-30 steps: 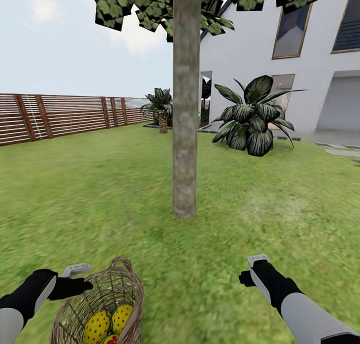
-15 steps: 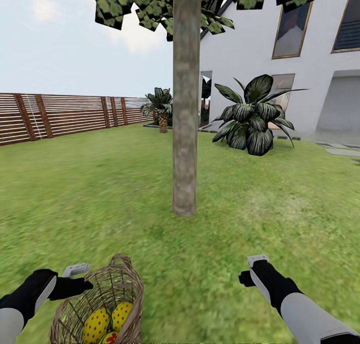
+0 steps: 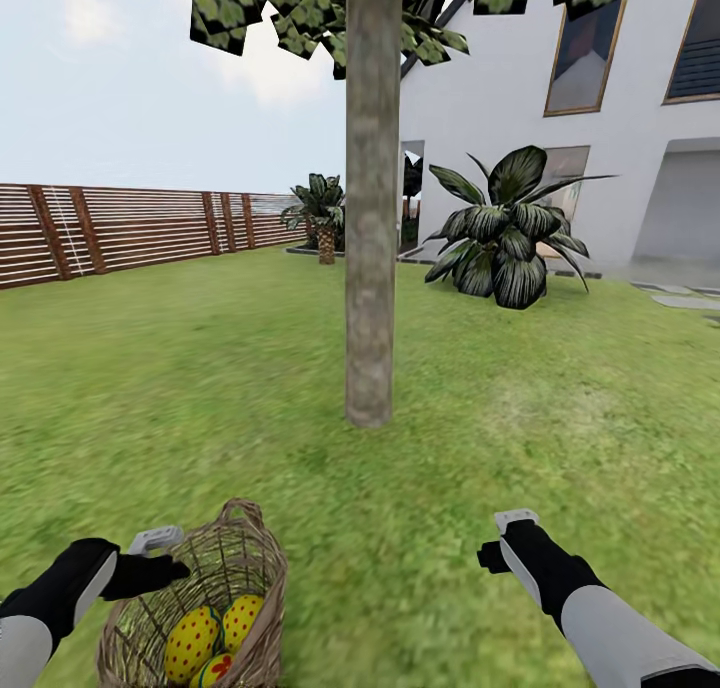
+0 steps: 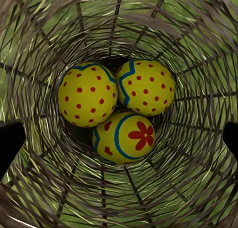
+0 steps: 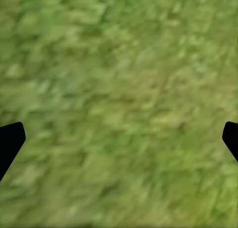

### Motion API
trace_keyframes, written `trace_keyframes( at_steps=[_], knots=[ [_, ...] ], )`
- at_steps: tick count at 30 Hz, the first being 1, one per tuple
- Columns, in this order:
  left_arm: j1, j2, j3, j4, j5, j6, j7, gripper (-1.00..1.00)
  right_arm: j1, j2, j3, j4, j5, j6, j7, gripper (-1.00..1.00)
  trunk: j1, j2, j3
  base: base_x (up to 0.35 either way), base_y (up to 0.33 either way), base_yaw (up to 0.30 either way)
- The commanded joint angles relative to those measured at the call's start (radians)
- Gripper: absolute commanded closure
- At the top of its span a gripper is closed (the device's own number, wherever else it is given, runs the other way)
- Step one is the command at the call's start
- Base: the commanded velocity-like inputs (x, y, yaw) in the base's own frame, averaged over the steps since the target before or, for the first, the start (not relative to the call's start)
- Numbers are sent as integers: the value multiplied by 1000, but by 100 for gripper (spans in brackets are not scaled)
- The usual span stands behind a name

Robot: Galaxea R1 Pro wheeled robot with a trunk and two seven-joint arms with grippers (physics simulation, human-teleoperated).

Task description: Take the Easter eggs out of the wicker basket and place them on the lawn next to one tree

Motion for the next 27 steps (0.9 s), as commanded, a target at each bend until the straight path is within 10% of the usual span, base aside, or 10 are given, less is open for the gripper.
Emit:
trace_keyframes(
  at_steps=[1,27],
  knots=[
    [0,-1,2,-1,8,8,1,-100,0,-1,8,-2,-10,5,-7,-100,4,-8,-4,0,0,0],
    [0,-4,2,-2,9,8,2,-100,0,0,9,-2,-10,5,-7,-100,103,-190,-86,0,0,0]
  ],
)
